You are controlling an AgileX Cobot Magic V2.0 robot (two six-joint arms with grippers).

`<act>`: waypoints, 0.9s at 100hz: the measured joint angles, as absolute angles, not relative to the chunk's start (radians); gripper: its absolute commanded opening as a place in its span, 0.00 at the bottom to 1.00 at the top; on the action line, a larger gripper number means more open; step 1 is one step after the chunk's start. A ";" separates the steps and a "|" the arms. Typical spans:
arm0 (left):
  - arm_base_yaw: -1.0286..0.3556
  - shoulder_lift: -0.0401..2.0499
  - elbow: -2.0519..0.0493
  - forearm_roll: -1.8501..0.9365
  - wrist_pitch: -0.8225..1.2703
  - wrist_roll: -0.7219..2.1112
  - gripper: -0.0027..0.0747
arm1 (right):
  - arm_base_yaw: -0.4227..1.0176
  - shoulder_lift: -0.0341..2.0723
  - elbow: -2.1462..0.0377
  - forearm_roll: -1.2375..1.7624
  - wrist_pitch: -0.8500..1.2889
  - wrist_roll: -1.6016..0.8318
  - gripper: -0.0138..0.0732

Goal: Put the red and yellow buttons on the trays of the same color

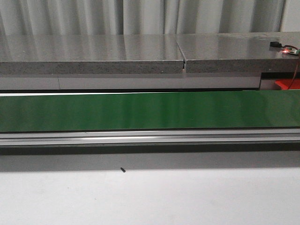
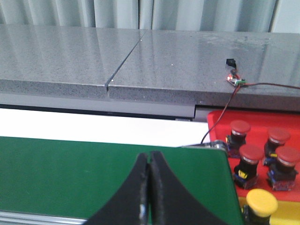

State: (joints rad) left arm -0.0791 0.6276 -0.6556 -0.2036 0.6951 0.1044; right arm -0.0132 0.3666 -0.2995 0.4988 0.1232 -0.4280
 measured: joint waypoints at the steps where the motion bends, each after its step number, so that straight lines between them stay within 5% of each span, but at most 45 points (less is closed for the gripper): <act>1: -0.079 0.628 -0.656 -0.204 0.695 0.104 0.01 | -0.013 0.363 -0.296 0.499 0.119 -0.428 0.08; 49: -0.079 0.628 -0.656 -0.204 0.695 0.104 0.01 | -0.013 0.158 -0.151 0.483 0.036 -0.405 0.08; 73: -0.079 0.628 -0.656 -0.204 0.695 0.104 0.01 | -0.015 0.148 -0.077 0.058 -0.059 0.032 0.08; 90: -0.079 0.628 -0.656 -0.204 0.695 0.104 0.01 | -0.053 0.082 0.002 -0.040 -0.075 0.133 0.08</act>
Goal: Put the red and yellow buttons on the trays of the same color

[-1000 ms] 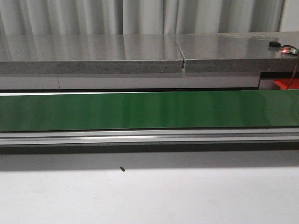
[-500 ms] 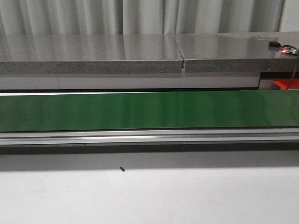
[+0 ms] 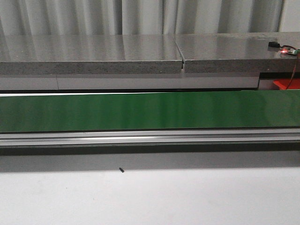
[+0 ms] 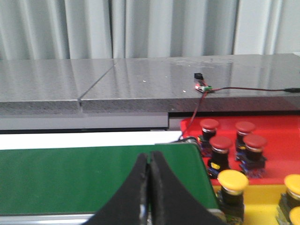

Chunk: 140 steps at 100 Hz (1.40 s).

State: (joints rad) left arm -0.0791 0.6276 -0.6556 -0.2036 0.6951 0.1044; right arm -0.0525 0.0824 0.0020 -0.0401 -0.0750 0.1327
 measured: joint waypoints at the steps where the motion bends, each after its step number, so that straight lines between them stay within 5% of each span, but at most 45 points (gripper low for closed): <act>1: -0.079 0.628 -0.656 -0.204 0.695 0.104 0.01 | -0.056 0.073 0.008 -0.040 -0.075 0.135 0.08; 140: -0.079 0.628 -0.653 -0.204 0.695 0.104 0.01 | -0.077 -0.010 0.028 -0.053 0.015 0.150 0.08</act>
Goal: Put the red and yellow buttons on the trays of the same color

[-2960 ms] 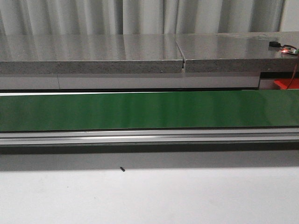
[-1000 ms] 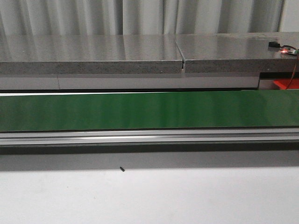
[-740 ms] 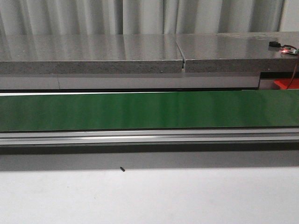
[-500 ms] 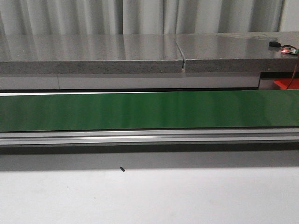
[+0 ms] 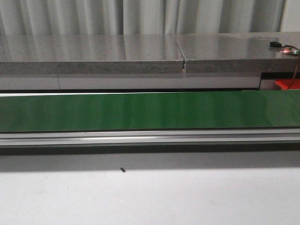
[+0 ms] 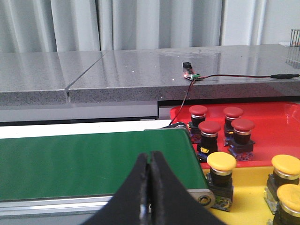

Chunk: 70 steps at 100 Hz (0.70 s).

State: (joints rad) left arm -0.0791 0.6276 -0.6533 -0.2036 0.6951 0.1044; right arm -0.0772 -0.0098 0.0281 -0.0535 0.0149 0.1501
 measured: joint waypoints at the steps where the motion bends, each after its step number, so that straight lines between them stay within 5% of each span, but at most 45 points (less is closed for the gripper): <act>1: -0.079 0.628 -0.653 -0.204 0.695 0.104 0.01 | -0.077 -0.010 0.028 -0.053 0.015 0.150 0.08; 70: -0.072 0.391 -0.390 -0.024 0.332 -0.078 0.01 | -0.077 -0.010 0.028 -0.053 0.015 0.150 0.08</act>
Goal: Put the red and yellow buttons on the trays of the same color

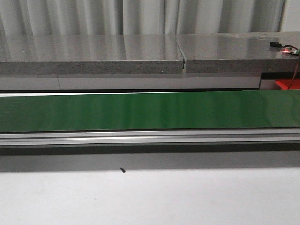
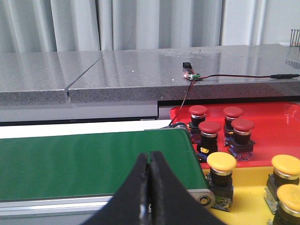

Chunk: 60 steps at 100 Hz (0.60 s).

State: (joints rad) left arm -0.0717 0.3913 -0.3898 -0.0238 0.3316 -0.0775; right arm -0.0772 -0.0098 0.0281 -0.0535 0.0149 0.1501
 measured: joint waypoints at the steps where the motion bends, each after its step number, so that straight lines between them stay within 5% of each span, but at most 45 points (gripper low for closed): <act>1: -0.071 0.387 -0.385 -0.024 0.322 -0.078 0.01 | -0.077 -0.010 0.028 -0.053 0.015 0.150 0.08; 60: -0.051 0.010 -0.007 0.012 0.127 -0.080 0.01 | -0.077 -0.010 0.028 -0.054 0.015 0.150 0.08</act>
State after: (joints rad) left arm -0.0507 0.0102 -0.0065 0.0122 0.1271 -0.0800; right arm -0.0772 -0.0098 0.0281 -0.0539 0.0149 0.1501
